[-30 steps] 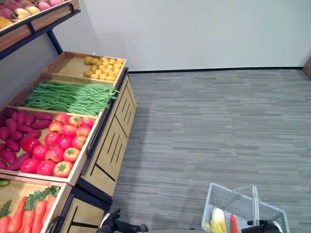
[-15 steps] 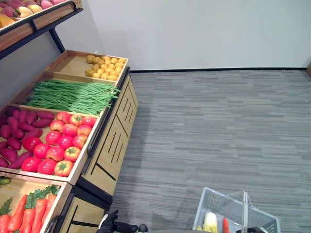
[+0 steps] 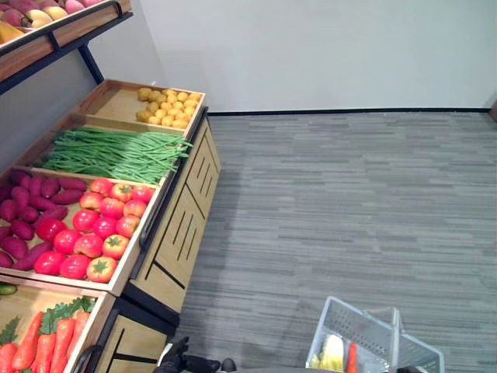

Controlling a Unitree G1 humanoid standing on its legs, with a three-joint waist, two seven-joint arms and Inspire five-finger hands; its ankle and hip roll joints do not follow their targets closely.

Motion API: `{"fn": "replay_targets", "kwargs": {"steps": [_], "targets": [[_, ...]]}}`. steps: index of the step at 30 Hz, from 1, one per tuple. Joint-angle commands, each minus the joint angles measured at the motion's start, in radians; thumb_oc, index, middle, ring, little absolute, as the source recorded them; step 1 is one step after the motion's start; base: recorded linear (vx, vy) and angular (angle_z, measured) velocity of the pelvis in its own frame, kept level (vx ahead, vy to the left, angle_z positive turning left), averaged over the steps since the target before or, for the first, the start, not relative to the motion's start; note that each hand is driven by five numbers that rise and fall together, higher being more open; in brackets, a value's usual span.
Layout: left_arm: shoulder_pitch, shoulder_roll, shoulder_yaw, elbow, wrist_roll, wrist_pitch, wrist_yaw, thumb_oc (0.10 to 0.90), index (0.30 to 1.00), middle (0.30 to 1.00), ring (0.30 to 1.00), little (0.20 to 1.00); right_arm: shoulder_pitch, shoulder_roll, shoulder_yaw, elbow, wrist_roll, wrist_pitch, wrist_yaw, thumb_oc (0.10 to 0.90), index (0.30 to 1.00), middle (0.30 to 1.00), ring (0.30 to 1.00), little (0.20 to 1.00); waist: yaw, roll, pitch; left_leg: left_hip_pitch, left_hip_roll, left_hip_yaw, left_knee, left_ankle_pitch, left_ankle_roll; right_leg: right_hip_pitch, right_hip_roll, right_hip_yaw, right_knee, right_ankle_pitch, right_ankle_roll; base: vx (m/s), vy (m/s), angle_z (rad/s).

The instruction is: Get the vegetables into the basket

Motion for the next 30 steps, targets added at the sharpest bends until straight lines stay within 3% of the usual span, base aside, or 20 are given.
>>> {"fn": "replay_targets", "kwargs": {"steps": [1,2,9,23,24,25,30], "targets": [[0.010,0.053,-0.008,0.070,0.049,0.017,0.005,0.900,1.000,1.000,1.000,1.000,-0.070,-0.083,-0.042,0.058,0.012,-0.005,-0.053,0.490,0.426,0.426,0.426,0.426,0.021,-0.075,0.009,0.058,0.023,-0.018,0.002,-0.085,-0.036,-0.049,-0.044,-0.035,0.000,0.047,0.036,0.00,0.000,0.00],[0.011,0.054,-0.007,0.070,0.047,0.017,0.005,0.900,1.000,1.000,1.000,1.000,-0.070,-0.096,-0.051,0.058,0.017,-0.004,-0.054,0.400,0.300,0.300,0.300,0.300,0.021,-0.076,0.009,0.057,0.023,-0.018,0.002,-0.086,-0.036,-0.049,-0.044,-0.035,0.000,0.047,0.036,0.00,0.000,0.00],[0.013,0.056,-0.006,0.068,0.038,0.018,-0.002,0.900,1.000,1.000,1.000,1.000,-0.083,-0.164,-0.075,0.072,0.009,0.002,-0.052,0.400,0.300,0.300,0.300,0.300,0.019,-0.074,0.010,0.054,0.024,-0.019,0.002,-0.083,-0.037,-0.050,-0.044,-0.037,0.000,0.050,0.037,0.00,0.000,0.00],[0.004,0.057,-0.008,0.083,0.033,0.022,-0.005,0.900,1.000,1.000,1.000,1.000,-0.103,-0.197,-0.063,0.079,-0.013,0.004,-0.046,0.400,0.300,0.300,0.300,0.300,0.016,-0.079,0.011,0.050,0.032,-0.018,0.002,-0.080,-0.040,-0.054,-0.036,-0.038,0.000,0.049,0.034,0.00,0.000,0.00],[0.004,0.057,-0.007,0.084,0.031,0.022,-0.004,0.900,1.000,1.000,1.000,1.000,-0.105,-0.201,-0.066,0.081,-0.012,0.004,-0.047,0.559,0.522,0.522,0.522,0.522,0.016,-0.079,0.011,0.050,0.032,-0.017,0.002,-0.080,-0.040,-0.054,-0.036,-0.038,0.000,0.049,0.034,0.00,0.000,0.00],[0.004,0.057,-0.007,0.084,0.030,0.022,-0.004,0.900,1.000,1.000,1.000,1.000,-0.108,-0.204,-0.068,0.082,-0.009,0.004,-0.048,0.900,1.000,1.000,1.000,1.000,0.016,-0.080,0.011,0.050,0.032,-0.017,0.002,-0.080,-0.040,-0.054,-0.035,-0.038,0.000,0.049,0.034,0.00,0.000,0.00],[0.000,0.060,-0.004,0.099,0.030,0.024,-0.010,0.900,1.000,1.000,1.000,1.000,-0.120,-0.222,-0.074,0.099,0.013,0.004,-0.014,0.900,1.000,1.000,1.000,1.000,0.018,-0.082,0.007,0.051,0.031,-0.021,0.002,-0.082,-0.040,-0.053,-0.038,-0.040,0.000,0.049,0.034,0.00,0.000,0.00]]}}
